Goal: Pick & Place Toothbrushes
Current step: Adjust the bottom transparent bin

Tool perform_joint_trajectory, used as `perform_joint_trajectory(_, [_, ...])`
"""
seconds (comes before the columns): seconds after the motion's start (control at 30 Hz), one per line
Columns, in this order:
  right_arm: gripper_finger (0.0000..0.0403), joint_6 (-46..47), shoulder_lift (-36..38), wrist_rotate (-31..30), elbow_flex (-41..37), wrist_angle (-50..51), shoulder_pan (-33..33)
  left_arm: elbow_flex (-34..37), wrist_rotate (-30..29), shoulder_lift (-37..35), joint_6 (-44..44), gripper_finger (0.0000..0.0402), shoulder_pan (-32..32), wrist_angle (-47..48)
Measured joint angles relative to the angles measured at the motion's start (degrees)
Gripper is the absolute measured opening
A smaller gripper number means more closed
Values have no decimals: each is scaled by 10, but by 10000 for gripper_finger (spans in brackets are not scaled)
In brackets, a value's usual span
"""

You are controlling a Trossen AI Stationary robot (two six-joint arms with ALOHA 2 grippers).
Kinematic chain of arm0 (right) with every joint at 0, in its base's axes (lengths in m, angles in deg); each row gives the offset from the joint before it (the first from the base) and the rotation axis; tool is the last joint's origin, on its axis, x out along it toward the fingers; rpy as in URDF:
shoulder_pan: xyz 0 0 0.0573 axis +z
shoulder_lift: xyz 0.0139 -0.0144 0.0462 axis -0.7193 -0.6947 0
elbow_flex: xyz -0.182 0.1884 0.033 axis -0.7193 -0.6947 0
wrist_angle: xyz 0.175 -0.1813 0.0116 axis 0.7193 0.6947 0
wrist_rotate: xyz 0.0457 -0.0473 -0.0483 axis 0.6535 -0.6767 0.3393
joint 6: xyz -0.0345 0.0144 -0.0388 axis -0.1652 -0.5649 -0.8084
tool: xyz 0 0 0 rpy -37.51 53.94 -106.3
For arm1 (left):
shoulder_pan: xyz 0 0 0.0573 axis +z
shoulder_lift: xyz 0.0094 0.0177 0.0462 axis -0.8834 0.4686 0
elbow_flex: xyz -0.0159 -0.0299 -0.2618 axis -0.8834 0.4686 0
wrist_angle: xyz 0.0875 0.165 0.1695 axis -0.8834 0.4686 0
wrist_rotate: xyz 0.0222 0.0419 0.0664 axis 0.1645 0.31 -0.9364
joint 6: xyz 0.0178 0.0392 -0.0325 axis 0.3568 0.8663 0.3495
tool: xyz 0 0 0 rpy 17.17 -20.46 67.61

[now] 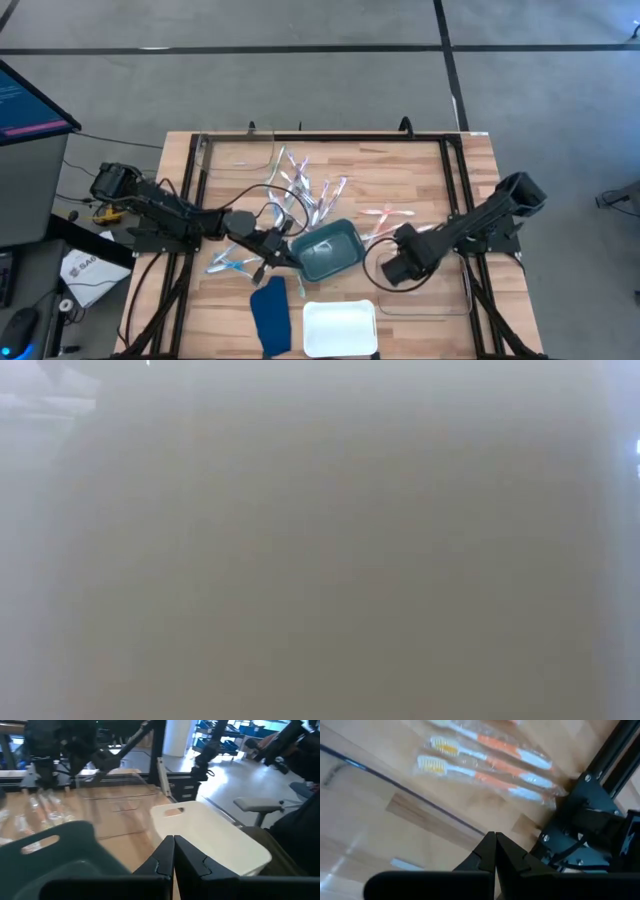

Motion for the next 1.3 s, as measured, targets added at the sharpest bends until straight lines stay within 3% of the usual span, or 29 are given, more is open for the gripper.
perform_joint_trajectory(0.67, [0,48,-18,62,0,-135,70,0,-101,0,3,1,-87,-16])
perform_joint_trajectory(0.83, [0,53,-18,73,0,-139,77,0,-106,0,6,1,-87,-18])
perform_joint_trajectory(1.07, [0,51,-18,131,0,-229,86,0,-106,0,9,1,-87,-19])
perform_joint_trajectory(1.3, [0,98,-30,159,0,-255,117,0,-106,0,9,1,-86,-19])
